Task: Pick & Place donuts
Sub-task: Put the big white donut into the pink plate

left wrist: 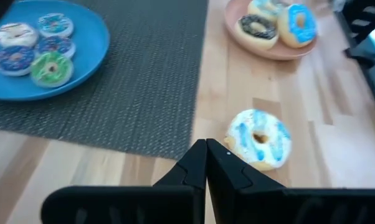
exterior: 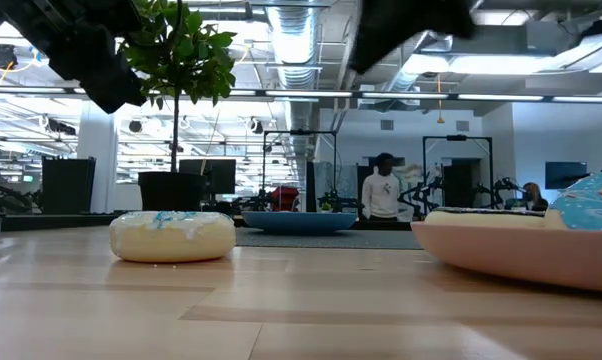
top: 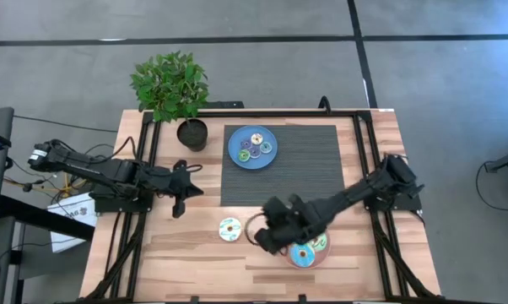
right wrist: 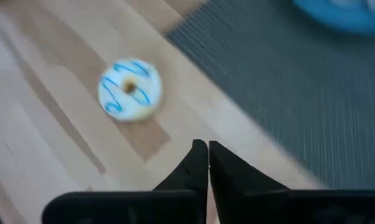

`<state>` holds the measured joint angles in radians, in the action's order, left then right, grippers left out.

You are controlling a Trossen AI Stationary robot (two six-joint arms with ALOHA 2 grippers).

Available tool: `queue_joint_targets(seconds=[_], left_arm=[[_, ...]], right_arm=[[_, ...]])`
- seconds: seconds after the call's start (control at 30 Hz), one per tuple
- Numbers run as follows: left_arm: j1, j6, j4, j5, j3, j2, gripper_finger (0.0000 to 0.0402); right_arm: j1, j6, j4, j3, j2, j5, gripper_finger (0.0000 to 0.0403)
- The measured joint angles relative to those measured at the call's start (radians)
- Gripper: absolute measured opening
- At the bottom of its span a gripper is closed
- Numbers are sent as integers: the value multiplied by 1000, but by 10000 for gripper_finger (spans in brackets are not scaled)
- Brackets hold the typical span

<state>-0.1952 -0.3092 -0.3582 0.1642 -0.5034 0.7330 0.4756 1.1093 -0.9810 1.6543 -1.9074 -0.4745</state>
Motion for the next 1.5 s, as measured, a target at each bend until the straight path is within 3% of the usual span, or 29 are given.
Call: queue_joint_targets(seconds=[0.13, 0.3, 0.6, 0.8, 1.1, 1.23, 1.5], left_arm=[[-10, -2, 26, -26, -5, 0, 0], [-48, 14, 29, -2, -41, 6, 0], [-105, 5, 24, 109, -101, 41, 0], [-135, -27, 22, 170, -219, 197, 0], [-147, -10, -128, 208, -494, 522, 0], [-148, -21, -190, 211, -597, 630, 0], [-146, -22, -193, 174, -680, 748, 0]], right_arm=[[-55, -260, 94, 0, 10, 28, 3], [-87, -393, 85, -57, 55, 45, 1], [-114, -455, 385, -504, 389, 142, 0], [-119, -465, 505, -795, 675, 166, 0], [-119, -594, 573, -1053, 1089, 224, 0], [-120, -588, 502, -1095, 1187, 137, 0], [-119, -560, 503, -1115, 1217, 132, 0]])
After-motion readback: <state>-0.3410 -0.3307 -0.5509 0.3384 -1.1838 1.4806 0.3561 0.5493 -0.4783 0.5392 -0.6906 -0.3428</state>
